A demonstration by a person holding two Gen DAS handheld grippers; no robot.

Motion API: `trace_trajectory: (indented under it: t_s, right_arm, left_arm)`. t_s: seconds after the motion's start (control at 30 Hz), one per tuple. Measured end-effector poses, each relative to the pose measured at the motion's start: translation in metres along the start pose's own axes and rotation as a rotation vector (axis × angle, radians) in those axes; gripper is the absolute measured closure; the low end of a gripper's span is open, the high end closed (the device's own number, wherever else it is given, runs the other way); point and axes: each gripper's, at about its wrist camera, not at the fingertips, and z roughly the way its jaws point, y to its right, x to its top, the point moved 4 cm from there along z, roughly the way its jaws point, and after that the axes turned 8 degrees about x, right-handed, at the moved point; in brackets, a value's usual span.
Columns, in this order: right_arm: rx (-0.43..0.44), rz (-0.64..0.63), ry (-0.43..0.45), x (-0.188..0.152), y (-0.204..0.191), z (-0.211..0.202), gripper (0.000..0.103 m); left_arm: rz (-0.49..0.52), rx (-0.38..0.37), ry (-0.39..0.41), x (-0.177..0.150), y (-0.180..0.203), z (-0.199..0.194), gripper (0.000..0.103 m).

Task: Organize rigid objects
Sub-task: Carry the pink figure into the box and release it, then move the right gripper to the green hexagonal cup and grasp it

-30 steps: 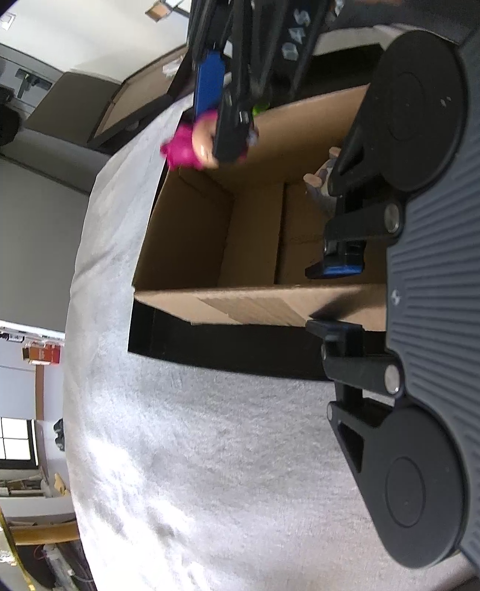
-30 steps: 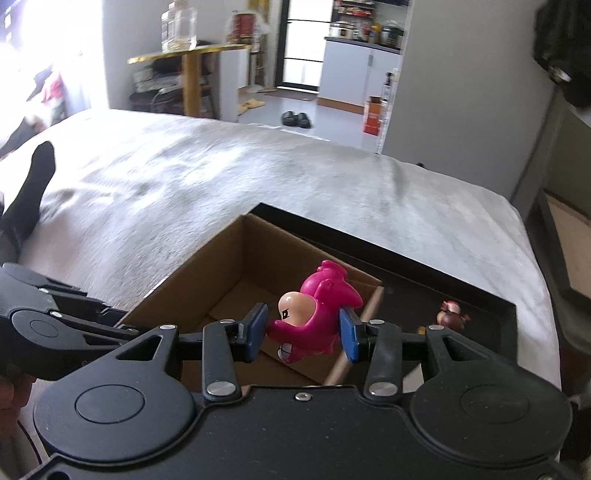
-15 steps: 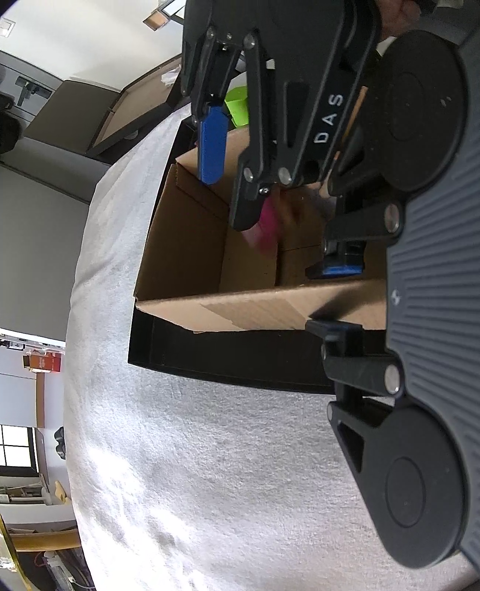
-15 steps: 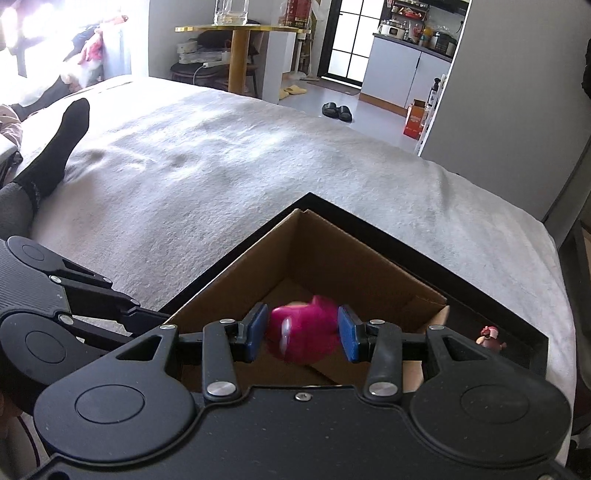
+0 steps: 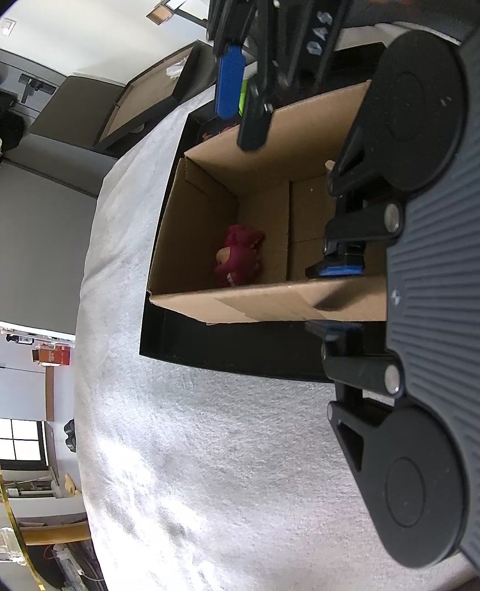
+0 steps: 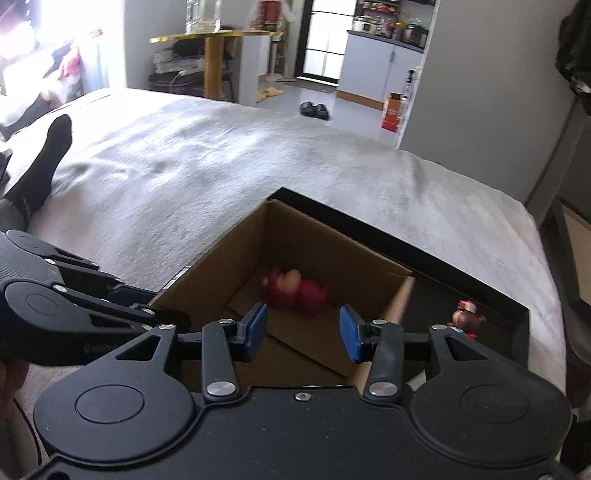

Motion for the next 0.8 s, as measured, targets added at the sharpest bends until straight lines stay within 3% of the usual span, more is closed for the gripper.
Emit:
trace_trajectory:
  t_s: [0.1,0.2,0.5,0.6,0.73,0.8]
  right_arm:
    - [-0.020,0.027,0.015,-0.003,0.012,-0.008,0.059]
    - [-0.042,0.061,0.025,-0.009,0.025,-0.015,0.059]
    - [-0.099,0.158,0.027,-0.036,0.067,-0.029,0.059]
    - [-0.120,0.199,0.023,-0.045,0.084,-0.032,0.057]
    - [-0.146,0.265,0.023,-0.058,0.106,-0.035,0.053]
    - [-0.156,0.294,0.020,-0.064,0.116,-0.035,0.049]
  left_arm:
    - [0.014,0.018,0.009,0.000,0.003,0.000,0.081]
    - [0.026,0.023,0.010,0.000,0.006,0.001,0.089]
    - [0.059,0.090,-0.009,0.003,0.013,0.004,0.083]
    - [0.056,0.110,-0.019,0.005,0.013,0.006,0.072]
    - [0.053,0.167,-0.017,0.010,0.014,0.009,0.041]
    - [0.048,0.181,-0.019,0.012,0.016,0.011,0.030]
